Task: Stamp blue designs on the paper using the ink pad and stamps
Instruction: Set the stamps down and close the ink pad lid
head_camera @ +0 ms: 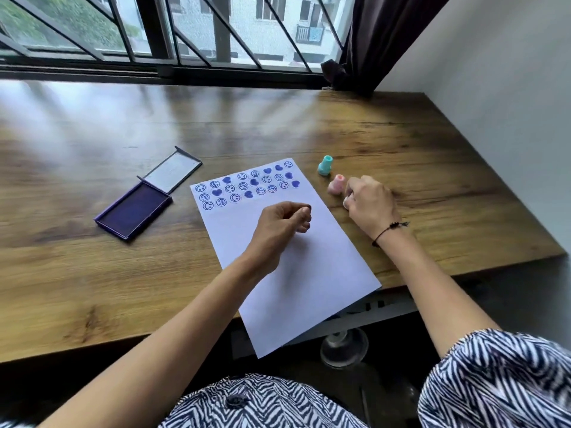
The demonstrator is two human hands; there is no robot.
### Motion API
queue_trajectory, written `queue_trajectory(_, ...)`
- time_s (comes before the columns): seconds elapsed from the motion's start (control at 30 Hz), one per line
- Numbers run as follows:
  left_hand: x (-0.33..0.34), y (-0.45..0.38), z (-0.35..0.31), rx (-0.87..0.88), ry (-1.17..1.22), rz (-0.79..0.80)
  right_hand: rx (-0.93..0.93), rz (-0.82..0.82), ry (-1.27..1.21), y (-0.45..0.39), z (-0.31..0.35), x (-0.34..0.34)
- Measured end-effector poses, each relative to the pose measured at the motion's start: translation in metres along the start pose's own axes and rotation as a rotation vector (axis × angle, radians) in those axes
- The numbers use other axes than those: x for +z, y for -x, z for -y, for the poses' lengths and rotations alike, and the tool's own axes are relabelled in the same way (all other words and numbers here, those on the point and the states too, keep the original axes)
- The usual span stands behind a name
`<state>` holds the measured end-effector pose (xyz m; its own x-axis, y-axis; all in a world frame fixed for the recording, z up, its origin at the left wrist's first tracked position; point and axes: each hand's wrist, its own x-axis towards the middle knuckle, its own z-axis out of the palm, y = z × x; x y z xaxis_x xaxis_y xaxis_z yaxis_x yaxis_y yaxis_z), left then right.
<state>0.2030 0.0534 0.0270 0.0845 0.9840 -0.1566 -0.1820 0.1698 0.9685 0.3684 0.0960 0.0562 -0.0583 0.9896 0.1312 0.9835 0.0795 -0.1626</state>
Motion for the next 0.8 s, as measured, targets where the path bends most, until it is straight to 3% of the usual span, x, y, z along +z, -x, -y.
queue_trajectory(0.2, -0.006, 0.002, -0.002, -0.001, 0.012, -0.029, -0.004, 0.052, 0.07, 0.004, 0.002, -0.005)
queue_trajectory(0.4, -0.052, 0.014, -0.017, 0.035, 0.012, -0.189, -0.087, -0.107, 0.037, -0.002, 0.054, -0.03)
queue_trajectory(0.63, -0.116, 0.041, -0.028, 0.122, -0.015, -0.455, -0.321, 0.122, -0.167, -0.055, 0.177, 0.011)
queue_trajectory(0.8, -0.144, 0.059, -0.028, 0.16, -0.045, -0.608, -0.33, 0.279, -0.129, -0.091, 0.238, 0.034)
